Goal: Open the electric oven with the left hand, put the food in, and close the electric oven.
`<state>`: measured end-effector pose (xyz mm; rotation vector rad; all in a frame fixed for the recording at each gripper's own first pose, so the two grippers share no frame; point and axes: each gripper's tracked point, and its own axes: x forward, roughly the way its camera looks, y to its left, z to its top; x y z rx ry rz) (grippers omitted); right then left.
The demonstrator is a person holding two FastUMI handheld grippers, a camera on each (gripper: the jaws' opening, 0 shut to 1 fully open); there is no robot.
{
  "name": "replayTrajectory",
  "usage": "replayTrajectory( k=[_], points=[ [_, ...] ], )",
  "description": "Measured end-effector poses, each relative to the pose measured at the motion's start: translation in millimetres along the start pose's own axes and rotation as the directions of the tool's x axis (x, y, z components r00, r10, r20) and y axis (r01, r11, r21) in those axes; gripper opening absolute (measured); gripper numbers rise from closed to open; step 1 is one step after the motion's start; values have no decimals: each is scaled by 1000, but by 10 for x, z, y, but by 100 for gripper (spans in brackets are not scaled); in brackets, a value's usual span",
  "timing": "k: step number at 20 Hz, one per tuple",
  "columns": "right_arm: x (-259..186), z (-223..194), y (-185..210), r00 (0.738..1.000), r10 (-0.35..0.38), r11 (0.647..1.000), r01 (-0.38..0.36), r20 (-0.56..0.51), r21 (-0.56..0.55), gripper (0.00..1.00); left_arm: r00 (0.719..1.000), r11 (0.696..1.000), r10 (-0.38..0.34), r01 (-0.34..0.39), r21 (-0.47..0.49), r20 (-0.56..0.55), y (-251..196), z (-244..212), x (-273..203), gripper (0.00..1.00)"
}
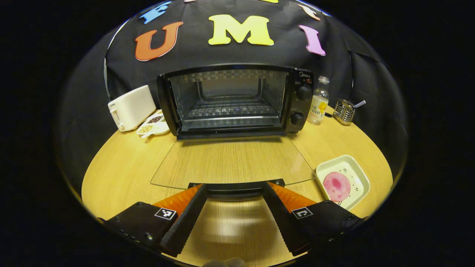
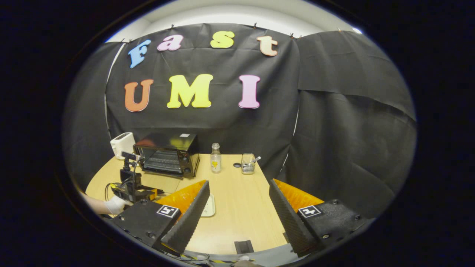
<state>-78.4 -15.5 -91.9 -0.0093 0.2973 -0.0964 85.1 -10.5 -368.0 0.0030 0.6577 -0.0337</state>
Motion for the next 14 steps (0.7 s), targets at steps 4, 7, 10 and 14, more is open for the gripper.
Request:
replayTrajectory(
  k=[4, 7, 10, 14],
  points=[
    [53, -76, 11, 999, 9, 1000, -9, -31, 0, 100, 1000, 1000, 0, 0, 9, 3, -25, -13, 17, 95],
    [84, -91, 59, 999, 21, 1000, -21, -33, 8, 100, 1000, 1000, 1, -1, 4, 19, 5, 10, -23, 96],
    [144, -174, 132, 998, 44, 999, -44, -48, 1, 100, 1000, 1000, 20, -20, 3, 10, 82, -73, -103, 98],
    [351, -457, 290, 990, 93, 995, -96, -106, -20, 100, 998, 1000, 14, -14, -2, 54, 167, -47, -428, 97]
  ],
)
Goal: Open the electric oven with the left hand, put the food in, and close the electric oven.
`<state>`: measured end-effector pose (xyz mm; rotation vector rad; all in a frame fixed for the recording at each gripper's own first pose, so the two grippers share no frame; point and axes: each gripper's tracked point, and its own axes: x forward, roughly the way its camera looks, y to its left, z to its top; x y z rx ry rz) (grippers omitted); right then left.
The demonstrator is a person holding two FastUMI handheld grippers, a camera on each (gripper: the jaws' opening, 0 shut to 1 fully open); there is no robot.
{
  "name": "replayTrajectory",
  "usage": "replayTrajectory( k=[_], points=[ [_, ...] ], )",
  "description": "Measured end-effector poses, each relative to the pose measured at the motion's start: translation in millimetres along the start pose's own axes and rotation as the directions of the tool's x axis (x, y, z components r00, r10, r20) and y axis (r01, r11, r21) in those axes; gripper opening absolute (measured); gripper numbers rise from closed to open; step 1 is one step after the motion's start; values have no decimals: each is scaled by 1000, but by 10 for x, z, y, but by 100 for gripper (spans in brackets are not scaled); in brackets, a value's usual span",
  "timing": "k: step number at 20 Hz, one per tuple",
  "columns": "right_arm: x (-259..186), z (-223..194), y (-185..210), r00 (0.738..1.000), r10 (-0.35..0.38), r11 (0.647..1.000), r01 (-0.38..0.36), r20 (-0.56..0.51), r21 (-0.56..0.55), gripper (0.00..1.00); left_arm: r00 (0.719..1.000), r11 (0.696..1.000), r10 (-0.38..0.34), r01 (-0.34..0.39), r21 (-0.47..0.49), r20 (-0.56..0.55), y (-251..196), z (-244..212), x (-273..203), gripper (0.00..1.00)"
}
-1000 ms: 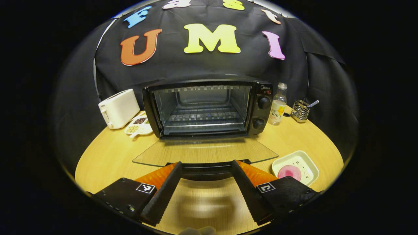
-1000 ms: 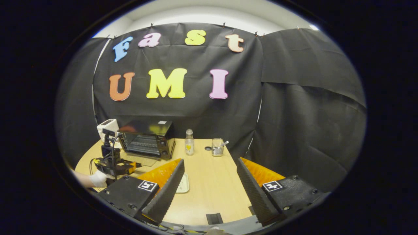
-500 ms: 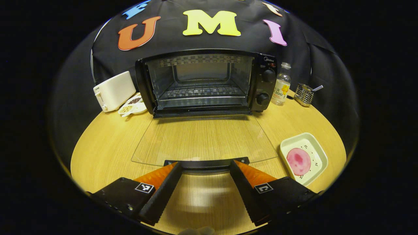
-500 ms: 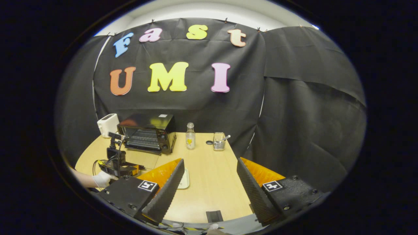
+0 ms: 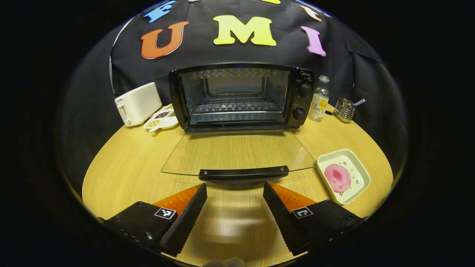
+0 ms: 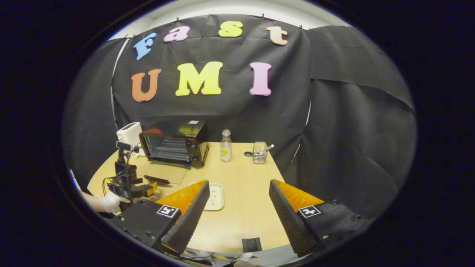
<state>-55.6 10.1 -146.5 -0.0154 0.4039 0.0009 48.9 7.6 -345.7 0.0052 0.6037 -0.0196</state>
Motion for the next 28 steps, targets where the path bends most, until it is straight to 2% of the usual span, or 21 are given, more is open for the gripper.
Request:
replayTrajectory(
  k=[6, 11, 13, 15, 18, 23, 24, 25, 28],
  points=[
    [644, -640, 334, 980, 119, 992, -124, -158, -22, 100, 993, 1000, -16, 13, 27, 118, 97, 251, -793, 98],
    [1286, -1045, 447, 948, 158, 984, -174, -275, -37, 100, 975, 1000, 1, -4, 13, 224, 217, 543, -1536, 97],
    [1578, -1162, 482, 935, 168, 982, -188, -313, -33, 100, 967, 999, 16, -7, -35, 254, 262, 667, -1773, 98],
    [1825, -1261, 526, 914, 194, 978, -207, -356, 2, 96, 957, 996, 60, -39, -78, 285, 369, 809, -1999, 98],
    [2163, -1405, 617, 876, 234, 970, -237, -423, 45, 89, 938, 991, 120, -95, -93, 326, 450, 1009, -2278, 97],
    [2500, -1559, 722, 800, 277, 956, -282, -532, 74, 79, 924, 984, 170, -140, -110, 343, 409, 1216, -2533, 96],
    [2550, -1558, 729, 789, 285, 954, -288, -545, 82, 68, 923, 983, 177, -148, -111, 340, 398, 1264, -2579, 96],
    [2593, -1564, 711, 780, 282, 955, -285, -559, 85, 67, 920, 980, 190, -160, -114, 341, 407, 1301, -2621, 96],
    [2643, -1582, 706, 736, 301, 952, -274, -607, 140, 52, 909, 972, 228, -195, -128, 349, 410, 1400, -2678, 96]
  ],
)
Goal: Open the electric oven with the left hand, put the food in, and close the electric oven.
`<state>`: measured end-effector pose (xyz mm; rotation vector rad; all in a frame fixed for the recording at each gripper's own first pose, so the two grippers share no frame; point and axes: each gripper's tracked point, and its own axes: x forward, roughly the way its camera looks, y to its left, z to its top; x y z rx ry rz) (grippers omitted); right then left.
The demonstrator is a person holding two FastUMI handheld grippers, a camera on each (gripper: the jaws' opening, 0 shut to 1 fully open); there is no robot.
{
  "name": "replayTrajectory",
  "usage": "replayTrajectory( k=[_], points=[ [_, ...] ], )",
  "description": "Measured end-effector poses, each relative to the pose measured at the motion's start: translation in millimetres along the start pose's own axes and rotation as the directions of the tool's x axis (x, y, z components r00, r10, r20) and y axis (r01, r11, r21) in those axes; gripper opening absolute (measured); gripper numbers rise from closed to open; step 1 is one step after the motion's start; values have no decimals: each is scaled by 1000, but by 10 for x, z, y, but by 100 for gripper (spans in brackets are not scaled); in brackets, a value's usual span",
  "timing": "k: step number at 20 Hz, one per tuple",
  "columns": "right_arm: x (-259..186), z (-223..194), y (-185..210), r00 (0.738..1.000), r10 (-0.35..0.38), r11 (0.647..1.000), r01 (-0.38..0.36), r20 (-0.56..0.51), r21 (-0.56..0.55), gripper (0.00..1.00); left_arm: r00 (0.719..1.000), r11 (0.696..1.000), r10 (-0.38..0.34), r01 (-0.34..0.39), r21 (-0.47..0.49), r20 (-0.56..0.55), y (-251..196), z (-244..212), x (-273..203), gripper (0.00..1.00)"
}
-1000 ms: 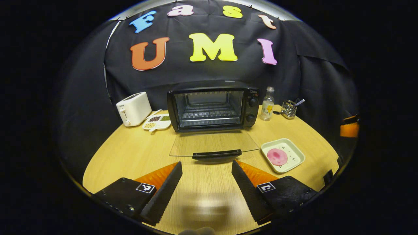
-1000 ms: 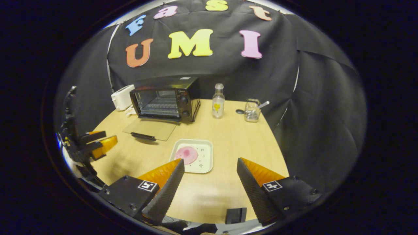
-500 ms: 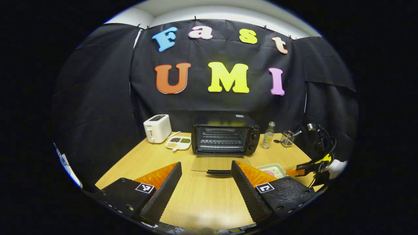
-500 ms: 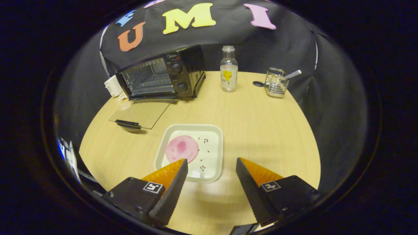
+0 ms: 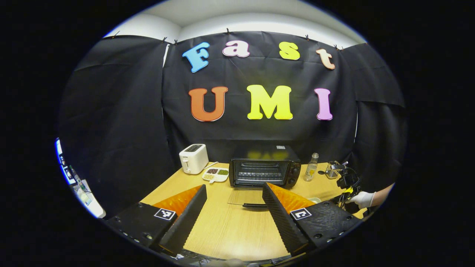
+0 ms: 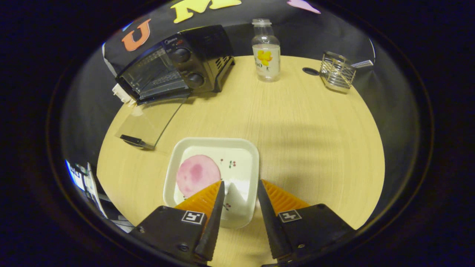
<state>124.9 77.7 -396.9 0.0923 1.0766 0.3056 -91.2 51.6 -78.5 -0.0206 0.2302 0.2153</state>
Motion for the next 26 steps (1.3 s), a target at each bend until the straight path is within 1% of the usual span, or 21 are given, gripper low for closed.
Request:
replayTrajectory(
  k=[2, 3, 4, 5, 8, 9, 10, 11, 12, 13, 15, 16, 17, 18, 19, 20, 21, 22, 23, 25, 26],
  points=[
    [13, -31, -26, 999, 14, 1000, -13, -40, 25, 48, 1000, 1000, 27, -27, -5, -6, -2, 10, 5, 96],
    [25, -60, -56, 998, 14, 999, -12, -62, 32, 44, 999, 999, 40, -40, -10, -9, -4, 12, 2, 96],
    [14, -30, -76, 999, 6, 1000, -5, -50, 25, 36, 999, 999, 49, -49, -15, -12, -19, 10, 5, 96],
    [34, -42, -105, 998, -4, 1000, 6, -64, 22, 35, 998, 998, 59, -60, -21, -17, -27, -1, -9, 96],
    [51, -40, -168, 997, -31, 1000, 31, -77, 1, 12, 996, 994, 88, -89, -55, -29, -86, -32, -32, 96],
    [47, -36, -176, 997, -22, 1000, 21, -78, -12, 14, 995, 993, 96, -99, -70, -38, -119, -54, -44, 96],
    [54, -32, -190, 997, -8, 1000, 6, -80, -18, 12, 994, 991, 96, -100, -85, -43, -172, -69, -68, 96],
    [52, -30, -194, 996, 9, 1000, -10, -85, -7, 6, 994, 990, 98, -102, -95, -44, -222, -79, -97, 96],
    [49, -22, -198, 996, 26, 1000, -25, -89, 6, 3, 994, 989, 99, -103, -102, -45, -259, -80, -115, 96],
    [67, -29, -190, 995, 45, 999, -45, -91, 6, 5, 994, 989, 99, -103, -107, -44, -308, -83, -150, 96],
    [69, -26, -192, 992, 89, 996, -90, -93, -4, 4, 993, 986, 114, -117, -116, -29, -354, -44, -198, 96],
    [74, -22, -188, 989, 108, 994, -108, -98, 7, 1, 992, 984, 127, -129, -121, -18, -362, -10, -223, 96],
    [81, -25, -195, 986, 132, 991, -129, -102, 31, 1, 990, 982, 139, -139, -126, -10, -376, 5, -237, 96],
    [85, -16, -193, 982, 157, 986, -151, -105, 64, 4, 989, 981, 145, -144, -131, -4, -398, 20, -262, 96],
    [68, -26, -188, 976, 188, 979, -178, -109, 96, 4, 989, 981, 145, -144, -134, 0, -416, 53, -287, 96],
    [52, -41, -180, 970, 217, 970, -202, -113, 135, 4, 990, 981, 144, -142, -132, 7, -425, 76, -310, 96],
    [32, -48, -163, 963, 252, 958, -234, -100, 167, 1, 990, 982, 140, -137, -129, 14, -419, 96, -318, 96],
    [23, -64, -163, 956, 280, 946, -259, -86, 197, 1, 991, 984, 134, -130, -125, 20, -415, 124, -319, 96],
    [-10, -42, -144, 946, 316, 925, -292, -66, 241, 4, 992, 985, 124, -120, -122, 24, -398, 139, -309, 96],
    [-36, -48, -163, 936, 349, 896, -321, -39, 307, 3, 994, 988, 100, -96, -118, 32, -363, 177, -273, 96],
    [-51, -54, -172, 936, 350, 890, -323, -27, 323, 0, 996, 990, 83, -79, -118, 36, -349, 195, -238, 96]
  ],
)
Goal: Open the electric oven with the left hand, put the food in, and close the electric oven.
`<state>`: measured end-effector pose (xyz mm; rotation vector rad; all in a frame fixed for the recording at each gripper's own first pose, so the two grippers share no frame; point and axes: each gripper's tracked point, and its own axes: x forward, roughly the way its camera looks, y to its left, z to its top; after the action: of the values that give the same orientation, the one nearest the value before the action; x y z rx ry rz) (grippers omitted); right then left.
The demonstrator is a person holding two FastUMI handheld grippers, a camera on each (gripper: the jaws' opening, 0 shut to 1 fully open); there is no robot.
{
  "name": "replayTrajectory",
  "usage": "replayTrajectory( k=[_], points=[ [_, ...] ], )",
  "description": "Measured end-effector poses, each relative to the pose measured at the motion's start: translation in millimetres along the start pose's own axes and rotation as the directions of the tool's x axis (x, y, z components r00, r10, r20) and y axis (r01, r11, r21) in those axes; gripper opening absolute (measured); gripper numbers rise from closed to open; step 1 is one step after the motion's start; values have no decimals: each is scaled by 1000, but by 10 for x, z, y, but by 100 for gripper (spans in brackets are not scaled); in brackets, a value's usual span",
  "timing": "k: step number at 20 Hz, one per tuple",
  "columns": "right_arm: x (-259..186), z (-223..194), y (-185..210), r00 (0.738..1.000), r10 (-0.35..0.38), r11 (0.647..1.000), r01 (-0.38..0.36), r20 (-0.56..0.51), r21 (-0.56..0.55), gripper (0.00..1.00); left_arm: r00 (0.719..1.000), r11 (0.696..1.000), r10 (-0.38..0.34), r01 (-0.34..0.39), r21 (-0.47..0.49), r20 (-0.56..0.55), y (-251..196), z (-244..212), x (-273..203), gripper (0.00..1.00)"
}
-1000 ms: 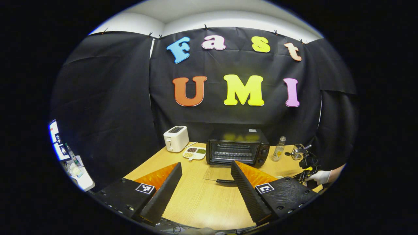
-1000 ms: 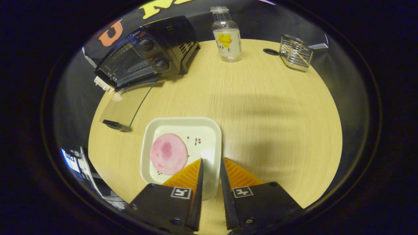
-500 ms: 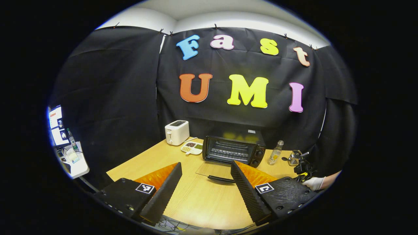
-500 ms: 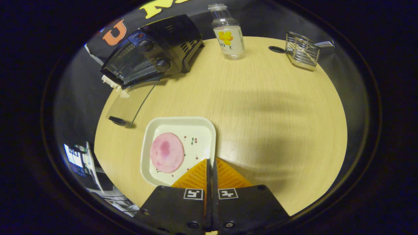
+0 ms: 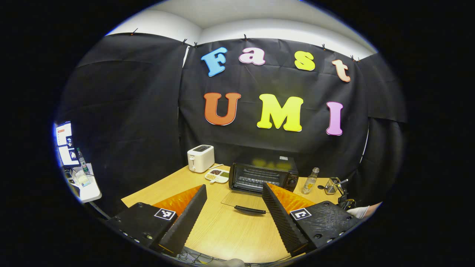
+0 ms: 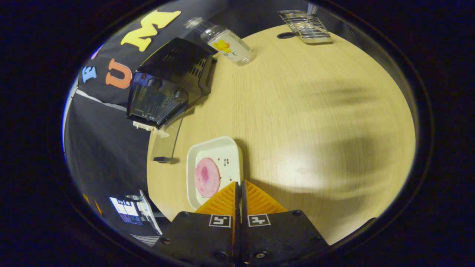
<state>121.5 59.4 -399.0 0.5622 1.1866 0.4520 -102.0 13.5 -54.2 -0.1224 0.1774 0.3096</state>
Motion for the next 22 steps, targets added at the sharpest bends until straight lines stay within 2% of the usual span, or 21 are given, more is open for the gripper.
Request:
replayTrajectory(
  k=[1, 2, 4, 6, 7, 8, 11, 12, 14, 16, 18, 20, 22],
  points=[
    [-38, -13, 26, 1000, 11, 1000, -11, 16, 24, 4, 1000, 1000, -18, 18, 0, 0, 20, 5, 40, 96],
    [-88, -18, 58, 999, 17, 998, -19, 38, 55, 0, 999, 999, -35, 35, 0, -6, 44, 9, 81, 96],
    [-218, 8, 109, 996, 24, 995, -33, 90, 97, 0, 997, 997, -72, 72, -1, -13, 100, 49, 149, 96],
    [-334, 28, 164, 989, -1, 994, -15, 148, 110, 4, 995, 995, -95, 96, 10, -13, 199, 86, 222, 96],
    [-400, 42, 205, 984, -10, 992, -13, 180, 125, 0, 994, 994, -108, 108, 15, -16, 235, 88, 265, 96],
    [-467, 49, 267, 977, -11, 990, -19, 213, 139, 4, 993, 992, -121, 121, 22, -11, 277, 116, 301, 96],
    [-604, 69, 568, 953, -1, 987, -47, 304, 153, 4, 989, 986, -145, 145, 80, 2, 430, 162, 409, 96],
    [-610, 68, 686, 945, 6, 986, -61, 328, 157, 0, 989, 984, -150, 148, 104, 9, 470, 182, 430, 96],
    [-622, 71, 953, 923, 25, 980, -99, 385, 174, 4, 986, 976, -168, 164, 141, 19, 524, 215, 487, 95],
    [-524, 58, 1246, 902, 42, 970, -141, 430, 200, 0, 980, 969, -197, 194, 156, 4, 546, 175, 529, 95],
    [-320, 47, 1538, 883, 59, 964, -171, 466, 202, 4, 979, 965, -204, 204, 162, -20, 588, 118, 594, 95],
    [-84, 56, 1812, 860, 68, 958, -197, 506, 206, 0, 983, 967, -185, 185, 173, -16, 672, 128, 642, 96],
    [225, 47, 2056, 837, 57, 945, -221, 544, 240, 4, 986, 968, -165, 162, 191, -4, 747, 145, 712, 97]
  ],
)
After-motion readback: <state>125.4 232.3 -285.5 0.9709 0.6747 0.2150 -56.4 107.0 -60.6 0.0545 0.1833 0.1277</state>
